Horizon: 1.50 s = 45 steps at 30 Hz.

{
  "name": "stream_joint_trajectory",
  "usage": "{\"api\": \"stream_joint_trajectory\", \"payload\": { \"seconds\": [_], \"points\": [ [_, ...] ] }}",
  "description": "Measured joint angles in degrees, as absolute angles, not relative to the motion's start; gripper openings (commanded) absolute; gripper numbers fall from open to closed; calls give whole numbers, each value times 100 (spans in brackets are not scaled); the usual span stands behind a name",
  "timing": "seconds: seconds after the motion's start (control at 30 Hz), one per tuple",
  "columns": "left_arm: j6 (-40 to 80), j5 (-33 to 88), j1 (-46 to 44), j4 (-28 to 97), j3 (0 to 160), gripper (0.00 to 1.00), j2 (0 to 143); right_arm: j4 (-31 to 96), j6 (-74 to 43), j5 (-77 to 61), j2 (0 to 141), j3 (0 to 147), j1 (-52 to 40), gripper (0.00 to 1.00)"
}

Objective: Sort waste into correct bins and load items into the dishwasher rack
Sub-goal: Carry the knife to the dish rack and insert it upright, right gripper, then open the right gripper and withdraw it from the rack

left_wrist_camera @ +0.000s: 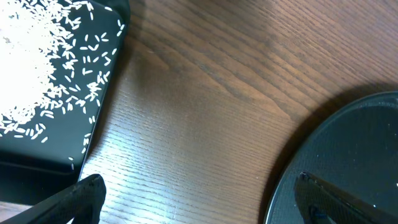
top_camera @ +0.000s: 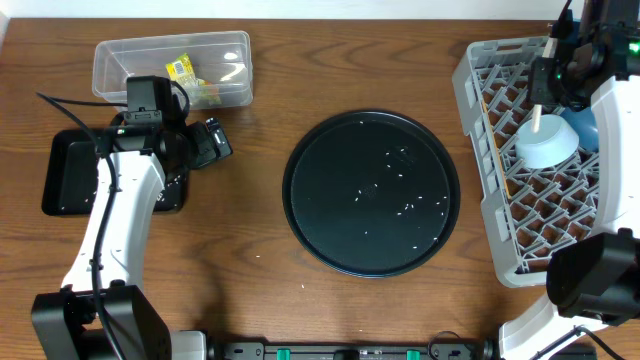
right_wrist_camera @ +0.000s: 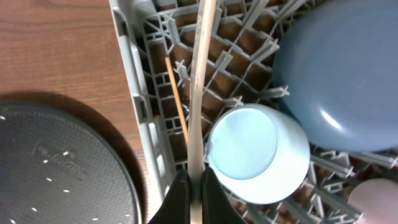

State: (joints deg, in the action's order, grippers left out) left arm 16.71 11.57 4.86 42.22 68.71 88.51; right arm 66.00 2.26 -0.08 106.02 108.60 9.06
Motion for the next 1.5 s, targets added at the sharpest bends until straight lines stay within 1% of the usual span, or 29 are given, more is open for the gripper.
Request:
{"api": "stream_joint_trajectory", "payload": {
  "seconds": [0.2,0.67,0.7,0.77,0.83,0.87,0.9,0.93,0.97,1.0,1.17,1.33,1.4,1.43,1.5],
  "points": [
    [1671,1157,486,4222,6871,98,8851,6342,642,-200,10689,10860,913,1],
    [1671,1157,486,4219,6871,98,8851,6075,803,-517,11734,10857,913,1],
    [1671,1157,486,4222,6871,98,8851,6075,803,-539,11745,10857,913,3],
    [1671,1157,486,4222,6871,98,8851,6071,816,-593,11749,10857,913,15],
    [1671,1157,486,4217,6871,98,8851,6062,819,-642,11749,10857,910,34],
    [1671,1157,486,4215,6871,98,8851,6066,834,-661,11749,10857,910,40],
    [1671,1157,486,4215,6871,98,8851,6082,867,-674,11749,10857,910,51],
    [1671,1157,486,4213,6871,98,8851,6086,834,-679,11749,10857,910,58],
    [1671,1157,486,4213,6871,98,8851,6088,827,-692,11749,10857,910,63],
    [1671,1157,486,4213,6871,98,8851,6101,849,-703,11749,10857,908,65],
    [1671,1157,486,4213,6871,98,8851,6257,727,-716,11749,10860,899,69],
    [1671,1157,486,4213,6871,98,8851,6659,458,-884,11732,11008,803,77],
    [1671,1160,486,4213,6871,98,8851,6871,355,-1116,11660,11155,764,88],
    [1671,1157,486,4213,6871,98,8851,6963,320,-1280,11590,11229,746,99],
    [1671,1160,486,4213,6871,98,8851,7067,279,-1599,11384,11327,714,99]
  ]
}}
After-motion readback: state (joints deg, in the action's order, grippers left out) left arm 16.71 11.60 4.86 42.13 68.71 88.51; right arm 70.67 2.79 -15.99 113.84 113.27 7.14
